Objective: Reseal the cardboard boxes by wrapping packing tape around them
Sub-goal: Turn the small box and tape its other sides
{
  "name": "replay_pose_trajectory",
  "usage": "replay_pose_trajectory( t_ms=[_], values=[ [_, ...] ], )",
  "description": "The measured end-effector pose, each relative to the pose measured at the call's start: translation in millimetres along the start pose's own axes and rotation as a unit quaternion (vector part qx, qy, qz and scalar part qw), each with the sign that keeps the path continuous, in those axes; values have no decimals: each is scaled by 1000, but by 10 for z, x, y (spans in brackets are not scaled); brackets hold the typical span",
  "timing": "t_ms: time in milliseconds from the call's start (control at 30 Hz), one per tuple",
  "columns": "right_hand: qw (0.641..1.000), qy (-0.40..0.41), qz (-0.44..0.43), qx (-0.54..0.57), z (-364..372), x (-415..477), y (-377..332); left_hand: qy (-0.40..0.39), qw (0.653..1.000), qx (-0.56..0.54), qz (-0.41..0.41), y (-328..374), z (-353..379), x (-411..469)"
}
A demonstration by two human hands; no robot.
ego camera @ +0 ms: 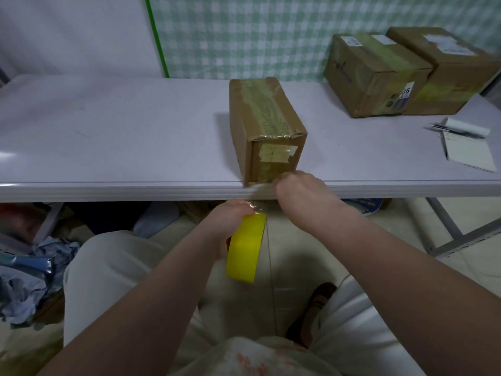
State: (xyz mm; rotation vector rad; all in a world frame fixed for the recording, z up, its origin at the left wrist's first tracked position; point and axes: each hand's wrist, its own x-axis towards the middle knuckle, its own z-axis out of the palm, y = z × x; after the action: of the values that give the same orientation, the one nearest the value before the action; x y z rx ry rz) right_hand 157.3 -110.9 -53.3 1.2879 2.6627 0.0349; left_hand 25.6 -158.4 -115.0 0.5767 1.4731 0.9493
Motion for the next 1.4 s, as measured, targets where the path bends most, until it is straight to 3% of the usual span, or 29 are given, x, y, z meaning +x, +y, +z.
replay_pose_trajectory(
  t_ms=[100, 200, 233, 333, 467, 567, 733, 833, 1000, 1400],
  values=[
    [997, 15, 33, 65, 19, 6, 113, 2, 999, 37, 5, -5, -68, -29],
    [957, 28, 89, 275, 109, -8, 169, -25, 998, 59, 25, -5, -113, -120],
    [918, 28, 120, 376, 147, -27, 165, -33, 997, 67, 31, -6, -132, -147],
    [749, 16, 189, 635, 224, -132, 92, -52, 995, 71, 52, 27, -187, -272],
    [670, 26, 192, 717, 295, -231, -33, -57, 992, 61, 94, 108, -185, -446],
    [654, 10, 165, 738, 252, -276, -141, -57, 990, 52, 118, 161, -149, -557],
    [627, 59, 152, 762, 189, -299, -228, -52, 982, 84, 160, 147, -121, -632],
    [595, 66, 165, 784, 144, -322, -275, -50, 976, 72, 199, 128, -121, -674],
    [553, 78, 156, 815, 81, -341, -305, -35, 952, 145, 269, 90, -128, -691],
    [667, 153, 88, 724, 32, -329, -307, -75, 954, 150, 250, 207, -214, -741]
  ],
)
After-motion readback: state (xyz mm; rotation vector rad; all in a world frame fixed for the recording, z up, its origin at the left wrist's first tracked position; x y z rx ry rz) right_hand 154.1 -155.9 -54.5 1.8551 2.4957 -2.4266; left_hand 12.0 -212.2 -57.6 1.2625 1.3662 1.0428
